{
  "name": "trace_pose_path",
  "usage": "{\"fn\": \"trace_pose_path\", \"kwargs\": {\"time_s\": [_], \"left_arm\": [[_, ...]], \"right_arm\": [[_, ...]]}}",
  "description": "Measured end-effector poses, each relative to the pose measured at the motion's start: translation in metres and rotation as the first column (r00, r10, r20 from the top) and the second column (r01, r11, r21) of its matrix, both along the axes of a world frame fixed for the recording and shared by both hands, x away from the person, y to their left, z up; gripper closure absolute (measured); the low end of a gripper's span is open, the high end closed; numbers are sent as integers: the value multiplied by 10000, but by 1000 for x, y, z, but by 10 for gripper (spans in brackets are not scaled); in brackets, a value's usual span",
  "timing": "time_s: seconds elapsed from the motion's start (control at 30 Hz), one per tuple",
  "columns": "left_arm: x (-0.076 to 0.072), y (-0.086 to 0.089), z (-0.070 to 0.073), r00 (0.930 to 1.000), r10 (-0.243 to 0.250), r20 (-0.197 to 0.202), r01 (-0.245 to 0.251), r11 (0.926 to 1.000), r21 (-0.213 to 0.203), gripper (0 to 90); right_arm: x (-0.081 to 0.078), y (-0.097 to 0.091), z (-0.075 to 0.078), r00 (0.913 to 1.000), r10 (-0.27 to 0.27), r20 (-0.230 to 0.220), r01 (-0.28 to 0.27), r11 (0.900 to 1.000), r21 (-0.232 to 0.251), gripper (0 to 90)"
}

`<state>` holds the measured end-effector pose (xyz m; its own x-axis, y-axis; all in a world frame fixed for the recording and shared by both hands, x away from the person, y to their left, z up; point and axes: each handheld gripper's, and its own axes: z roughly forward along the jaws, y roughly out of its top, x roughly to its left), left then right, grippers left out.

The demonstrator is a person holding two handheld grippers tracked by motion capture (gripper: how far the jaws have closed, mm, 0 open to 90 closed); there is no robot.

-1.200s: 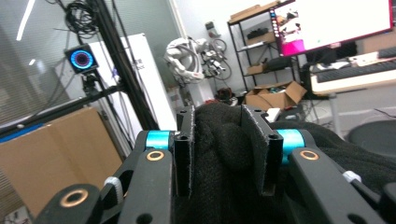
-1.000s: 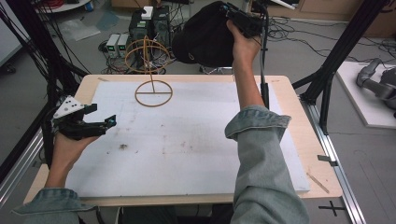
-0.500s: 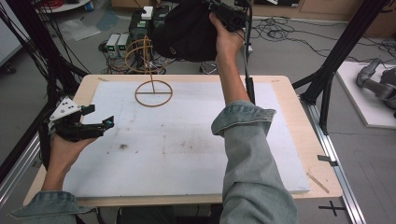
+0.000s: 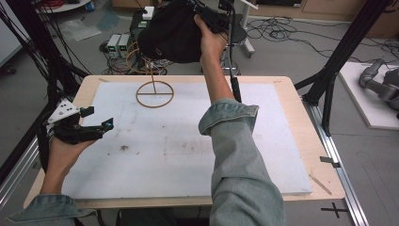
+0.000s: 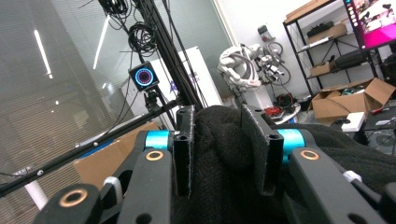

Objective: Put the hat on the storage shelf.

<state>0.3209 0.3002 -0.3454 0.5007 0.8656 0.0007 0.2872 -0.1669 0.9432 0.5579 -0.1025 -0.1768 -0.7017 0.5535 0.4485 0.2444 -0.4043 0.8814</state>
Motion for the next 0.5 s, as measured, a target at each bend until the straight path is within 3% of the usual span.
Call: {"fn": "trace_pose_path", "kwargs": {"time_s": [0.5], "left_arm": [[-5,2,1,10000,11,12,-11,10000,-38,142]], "right_arm": [[13,45,-8,9987,503,-125,-505,9986,-163,674]]}}
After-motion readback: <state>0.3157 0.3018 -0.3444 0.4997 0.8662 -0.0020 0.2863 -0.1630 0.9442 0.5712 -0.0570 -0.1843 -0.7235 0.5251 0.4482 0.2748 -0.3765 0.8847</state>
